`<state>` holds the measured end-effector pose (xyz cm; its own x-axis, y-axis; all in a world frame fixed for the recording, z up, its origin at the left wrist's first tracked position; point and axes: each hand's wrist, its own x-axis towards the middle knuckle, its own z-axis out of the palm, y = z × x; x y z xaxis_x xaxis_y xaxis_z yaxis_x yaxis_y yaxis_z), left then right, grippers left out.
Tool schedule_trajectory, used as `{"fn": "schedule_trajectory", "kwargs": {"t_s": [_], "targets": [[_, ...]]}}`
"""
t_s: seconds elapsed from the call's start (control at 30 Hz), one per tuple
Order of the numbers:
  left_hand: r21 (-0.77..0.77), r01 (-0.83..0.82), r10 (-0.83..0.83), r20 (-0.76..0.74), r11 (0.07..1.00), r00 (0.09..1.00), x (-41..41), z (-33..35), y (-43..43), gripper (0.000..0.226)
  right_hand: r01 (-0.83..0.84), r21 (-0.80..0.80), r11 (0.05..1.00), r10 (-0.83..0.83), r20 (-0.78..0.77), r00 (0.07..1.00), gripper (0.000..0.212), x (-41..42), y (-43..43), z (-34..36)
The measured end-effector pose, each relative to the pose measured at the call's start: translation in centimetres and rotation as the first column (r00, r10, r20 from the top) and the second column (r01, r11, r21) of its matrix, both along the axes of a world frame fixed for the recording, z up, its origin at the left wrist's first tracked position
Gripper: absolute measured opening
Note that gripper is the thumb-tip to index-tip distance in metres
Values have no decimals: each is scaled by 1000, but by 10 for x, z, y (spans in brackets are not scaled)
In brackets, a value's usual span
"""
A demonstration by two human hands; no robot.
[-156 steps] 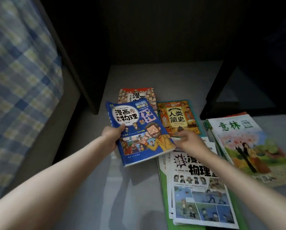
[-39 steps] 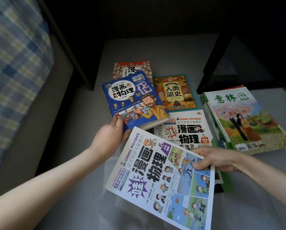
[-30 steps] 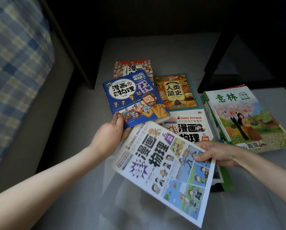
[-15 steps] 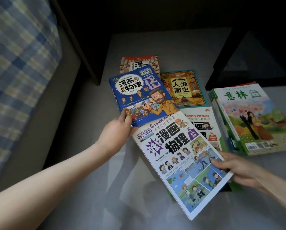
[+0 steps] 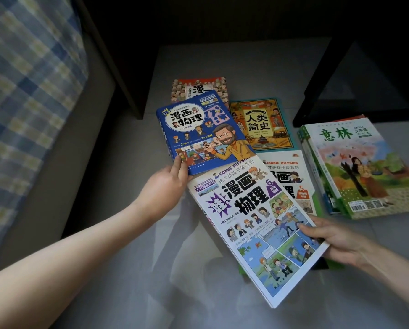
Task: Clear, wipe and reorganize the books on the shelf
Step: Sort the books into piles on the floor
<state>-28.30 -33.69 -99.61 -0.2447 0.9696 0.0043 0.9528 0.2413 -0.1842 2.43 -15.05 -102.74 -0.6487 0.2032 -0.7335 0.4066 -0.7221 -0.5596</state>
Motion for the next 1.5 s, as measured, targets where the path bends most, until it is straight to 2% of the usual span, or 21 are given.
{"fn": "schedule_trajectory", "kwargs": {"t_s": [0.1, 0.2, 0.37, 0.43, 0.47, 0.5, 0.53, 0.57, 0.6, 0.63, 0.7, 0.87, 0.97, 1.2, 1.27, 1.37, 1.43, 1.5], "targets": [[3, 8, -8, -3, 1000, 1000, 0, -2, 0, 55, 11, -10, 1000, -11, 0, 1000, 110, -1, -1, -3], [33, -18, 15, 63, 999, 998, -3, -7, -1, 57, 14, 2, 1000, -14, 1, 1000, 111, -1, -3, -6], [183, -161, 97, 317, 970, 944, -1, -6, -4, 42, 6, 65, 998, -4, -27, 1000, 107, -1, -11, -6], [250, -262, 129, 445, 932, 886, 3, -1, -5, 36, 16, 67, 998, -13, -40, 999, 107, -1, -13, -4], [268, -368, 192, 513, 890, 837, 6, -1, -5, 31, 23, 57, 998, -21, -45, 999, 107, 0, -13, -3], [218, -511, 290, 615, 831, 734, 9, -2, -6, 28, 31, 48, 998, -29, -48, 998, 107, 0, -13, -2], [84, -651, 372, 763, 755, 529, 14, 0, -6, 28, 35, 44, 998, -32, -47, 998, 107, 0, -13, -1], [-100, -712, 377, 894, 695, 243, 20, 0, -6, 30, 36, 43, 998, -34, -44, 998, 107, 1, -13, 0], [-263, -694, 338, 941, 670, -30, 26, -1, -5, 30, 35, 43, 998, -33, -42, 999, 108, 1, -13, 0], [-354, -653, 316, 931, 670, -181, 32, -2, -5, 30, 30, 43, 999, -28, -39, 999, 109, 1, -13, 0], [-415, -636, 290, 910, 651, -296, 37, -3, -3, 27, 10, 48, 999, -9, -33, 999, 111, 2, -14, 1], [-547, -629, 255, 829, 553, -497, 40, -4, 1, 19, -28, 124, 992, 28, -3, 1000, 111, 4, -13, 7], [-601, -633, 233, 788, 487, -569, 44, -8, 5, 20, -41, 147, 988, 39, 18, 999, 113, 3, -12, 8], [-553, -678, 146, 815, 485, -560, 38, -13, 9, 18, 0, 156, 988, -4, 26, 1000, 111, -4, -18, 6], [-593, -605, 148, 768, 532, -623, 32, -12, 7, 18, -5, 159, 987, 1, 26, 1000, 92, -8, -21, 8], [-642, -549, 99, 693, 536, -714, 19, -8, 7, 30, 26, 144, 989, -29, 19, 999, 39, -22, -23, 16], [-602, -590, 42, 718, 537, -695, 8, -4, 14, 38, 21, 185, 982, -28, 35, 999, 26, -37, -18, 21], [-547, -664, 70, 796, 510, -601, 0, 1, 26, 40, 1, 238, 971, -14, 50, 999, 22, -57, -13, 27]]}}
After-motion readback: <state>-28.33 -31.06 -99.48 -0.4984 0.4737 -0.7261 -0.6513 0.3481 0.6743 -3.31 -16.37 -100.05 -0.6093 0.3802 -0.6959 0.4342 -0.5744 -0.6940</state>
